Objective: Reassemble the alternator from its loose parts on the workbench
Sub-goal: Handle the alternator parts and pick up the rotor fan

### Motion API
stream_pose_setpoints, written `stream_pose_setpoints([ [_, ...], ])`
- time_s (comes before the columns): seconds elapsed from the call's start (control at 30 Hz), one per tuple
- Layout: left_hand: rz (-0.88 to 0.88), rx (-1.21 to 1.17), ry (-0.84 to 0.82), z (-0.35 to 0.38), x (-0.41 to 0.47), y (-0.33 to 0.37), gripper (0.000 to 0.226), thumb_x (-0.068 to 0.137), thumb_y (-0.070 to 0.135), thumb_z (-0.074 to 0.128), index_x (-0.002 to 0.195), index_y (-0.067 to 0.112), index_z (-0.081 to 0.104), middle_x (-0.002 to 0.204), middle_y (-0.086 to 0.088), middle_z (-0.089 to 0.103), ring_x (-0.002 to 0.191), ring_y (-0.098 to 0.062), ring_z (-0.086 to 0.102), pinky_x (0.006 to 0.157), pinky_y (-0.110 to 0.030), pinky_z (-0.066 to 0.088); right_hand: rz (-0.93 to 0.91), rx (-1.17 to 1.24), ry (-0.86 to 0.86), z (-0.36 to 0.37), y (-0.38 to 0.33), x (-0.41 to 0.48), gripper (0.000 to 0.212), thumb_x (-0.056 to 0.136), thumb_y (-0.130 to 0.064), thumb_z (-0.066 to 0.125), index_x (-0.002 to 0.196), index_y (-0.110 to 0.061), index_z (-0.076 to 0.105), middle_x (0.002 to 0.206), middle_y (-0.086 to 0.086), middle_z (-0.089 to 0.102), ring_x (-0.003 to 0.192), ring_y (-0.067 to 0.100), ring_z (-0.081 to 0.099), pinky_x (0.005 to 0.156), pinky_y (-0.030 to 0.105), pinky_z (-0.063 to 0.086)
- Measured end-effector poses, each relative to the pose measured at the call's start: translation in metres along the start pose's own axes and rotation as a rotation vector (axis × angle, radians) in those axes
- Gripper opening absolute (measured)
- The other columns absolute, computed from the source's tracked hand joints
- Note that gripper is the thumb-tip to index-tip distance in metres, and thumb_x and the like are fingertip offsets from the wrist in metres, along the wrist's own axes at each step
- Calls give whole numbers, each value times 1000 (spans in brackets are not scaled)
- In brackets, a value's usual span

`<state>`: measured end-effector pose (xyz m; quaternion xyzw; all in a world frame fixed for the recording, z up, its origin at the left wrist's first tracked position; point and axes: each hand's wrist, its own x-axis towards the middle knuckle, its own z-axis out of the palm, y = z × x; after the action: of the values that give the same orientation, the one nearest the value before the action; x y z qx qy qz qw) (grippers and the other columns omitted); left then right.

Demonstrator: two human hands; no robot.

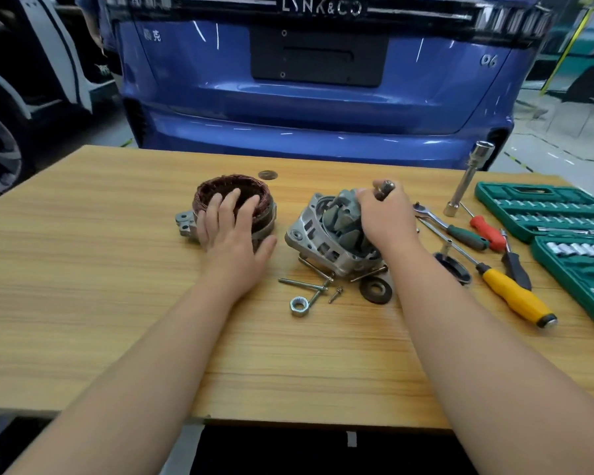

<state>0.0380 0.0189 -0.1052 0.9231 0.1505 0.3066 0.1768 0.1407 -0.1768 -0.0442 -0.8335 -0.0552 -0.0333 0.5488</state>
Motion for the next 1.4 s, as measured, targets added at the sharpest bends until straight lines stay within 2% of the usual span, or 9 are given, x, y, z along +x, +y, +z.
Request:
stream_pose_setpoints([
  [0.27, -24, 89, -8, 8, 1, 5, 64, 90, 48, 53, 146, 34, 25, 159, 4, 1, 144, -15, -15, 113, -39, -20, -67, 20, 105, 8, 2, 5, 11, 94, -27, 51, 98, -28, 61, 81, -15, 57, 73, 0, 50, 54, 20, 34],
  [0.5, 162, 20, -2, 11, 0, 20, 55, 85, 28, 44, 140, 25, 47, 153, 4, 34, 144, -14, 10, 112, -32, -24, -71, 20, 135, 14, 1, 11, 12, 93, -25, 50, 94, -26, 62, 79, -10, 59, 70, 3, 52, 51, 22, 34],
  [0.67, 210, -46, -105, 10, 4, 13, 61, 79, 40, 40, 139, 31, 45, 147, 13, 40, 144, -6, -1, 108, -34, -31, -97, 9, 131, 23, -1, 17, 12, 95, -27, 48, 88, -26, 58, 76, -10, 57, 68, 4, 51, 51, 23, 36],
  [0.8, 213, 4, -84, 8, 3, 17, 71, 79, 71, 38, 138, 32, 44, 142, 13, 46, 144, -9, -1, 106, -34, -32, -90, 15, -2, 19, -4, 24, 9, 96, -30, 49, 95, -29, 57, 84, -12, 57, 75, 2, 51, 56, 20, 37],
  [0.87, 185, 10, -89, 7, 3, 26, 79, 76, 77, 37, 140, 31, 43, 144, 11, 43, 145, -13, 0, 106, -36, -32, -101, -52, -147, 7, -2, 25, 26, 96, -36, 51, 120, -28, 56, 103, -11, 58, 89, 6, 54, 65, 22, 40],
  [1.0, 309, 15, -120, 8, 5, 56, 83, 77, 73, 44, 145, 26, 35, 149, 6, 34, 140, -13, 12, 114, -31, -15, -191, -341, -317, -34, 6, 23, 61, 92, -48, 56, 146, -30, 34, 139, -6, 48, 117, 15, 50, 84, 31, 43],
  [1.1, 263, -116, -162, 15, 2, 81, 85, 81, 60, 59, 150, 23, 24, 153, 4, 26, 138, -11, 13, 115, -31, 6, -275, -575, -289, -83, 16, 19, 48, 92, -45, 56, 137, -30, 47, 130, -10, 57, 104, 6, 53, 85, 27, 42],
  [1.23, 242, -120, -138, 22, -7, 113, 87, 84, 52, 62, 151, 26, 13, 155, 10, 4, 138, -7, -1, 111, -29, -3, -96, -820, -466, -133, 41, 6, 44, 90, -51, 57, 130, -32, 54, 127, -9, 59, 105, 9, 55, 90, 27, 42],
  [1.4, 464, -122, -483, 34, -41, 155, 105, 71, 78, 53, 152, 26, 10, 155, 7, 22, 137, -12, 14, 112, -29, 13, -90, -640, -500, -150, 77, -7, 49, 87, -50, 61, 134, -46, 45, 131, -15, 53, 110, 7, 52, 90, 27, 40],
])
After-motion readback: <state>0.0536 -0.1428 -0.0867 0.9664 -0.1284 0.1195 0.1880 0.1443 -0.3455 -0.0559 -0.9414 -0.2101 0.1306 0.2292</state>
